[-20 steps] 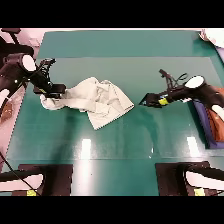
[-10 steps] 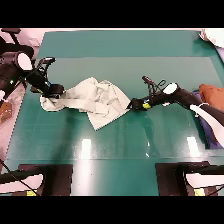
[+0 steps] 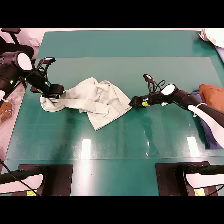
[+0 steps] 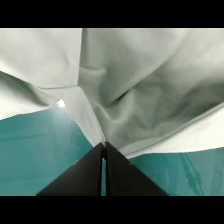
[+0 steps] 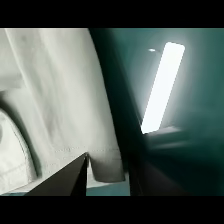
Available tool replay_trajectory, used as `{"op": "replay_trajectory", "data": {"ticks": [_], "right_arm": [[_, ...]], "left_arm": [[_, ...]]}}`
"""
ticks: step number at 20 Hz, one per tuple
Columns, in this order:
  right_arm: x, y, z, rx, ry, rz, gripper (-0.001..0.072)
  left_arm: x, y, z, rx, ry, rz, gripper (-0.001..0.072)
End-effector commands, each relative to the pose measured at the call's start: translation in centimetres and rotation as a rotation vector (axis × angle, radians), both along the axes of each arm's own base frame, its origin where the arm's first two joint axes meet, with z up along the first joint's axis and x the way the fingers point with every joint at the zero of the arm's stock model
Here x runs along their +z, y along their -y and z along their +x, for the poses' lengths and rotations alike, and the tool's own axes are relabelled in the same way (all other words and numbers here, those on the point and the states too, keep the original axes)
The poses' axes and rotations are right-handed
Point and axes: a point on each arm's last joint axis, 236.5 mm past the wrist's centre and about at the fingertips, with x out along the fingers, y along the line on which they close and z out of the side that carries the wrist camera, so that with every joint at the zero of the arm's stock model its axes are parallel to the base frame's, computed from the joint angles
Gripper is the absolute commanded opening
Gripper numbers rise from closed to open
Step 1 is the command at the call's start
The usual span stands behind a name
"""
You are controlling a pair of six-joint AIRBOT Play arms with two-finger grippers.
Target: Fold the shirts.
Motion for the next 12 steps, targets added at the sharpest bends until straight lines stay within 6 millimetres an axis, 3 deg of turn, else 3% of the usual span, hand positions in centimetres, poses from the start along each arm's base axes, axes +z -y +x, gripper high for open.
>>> {"op": "replay_trajectory", "data": {"ticks": [1, 2, 4, 6, 8, 10, 12], "right_arm": [[0.2, -0.1, 0.6, -0.018, 0.021, 0.003, 0.03], [0.2, -0.2, 0.5, -0.016, 0.02, 0.003, 0.0257], [0.2, -0.2, 0.4, -0.013, 0.014, 0.005, 0.0018], [0.5, -0.5, 0.3, -0.014, 0.004, 0.023, 0.0018], [2.3, -1.4, 0.5, -0.01, 0.014, 0.066, 0.0017], [6.5, -1.7, 2.1, -0.006, 0.112, 0.093, 0.0016], [13.0, -1.2, 4.2, -0.022, 0.256, 0.131, 0.0014]], "left_arm": [[0.1, 0.0, 0.1, 0.001, 0.003, -0.001, 0.0023], [0.1, 0.0, 0.1, 0.001, 0.004, -0.002, 0.0023], [0.1, 0.0, 0.1, 0.001, 0.006, -0.002, 0.0023], [0.1, 0.2, 0.3, 0.001, 0.012, -0.01, 0.0022], [0.4, 1.2, 0.3, -0.028, 0.021, -0.048, 0.0022], [1.7, 2.3, 0.6, -0.07, 0.052, -0.092, 0.0021], [5.2, 2.1, 1.9, -0.085, 0.165, -0.083, 0.0022]]}}
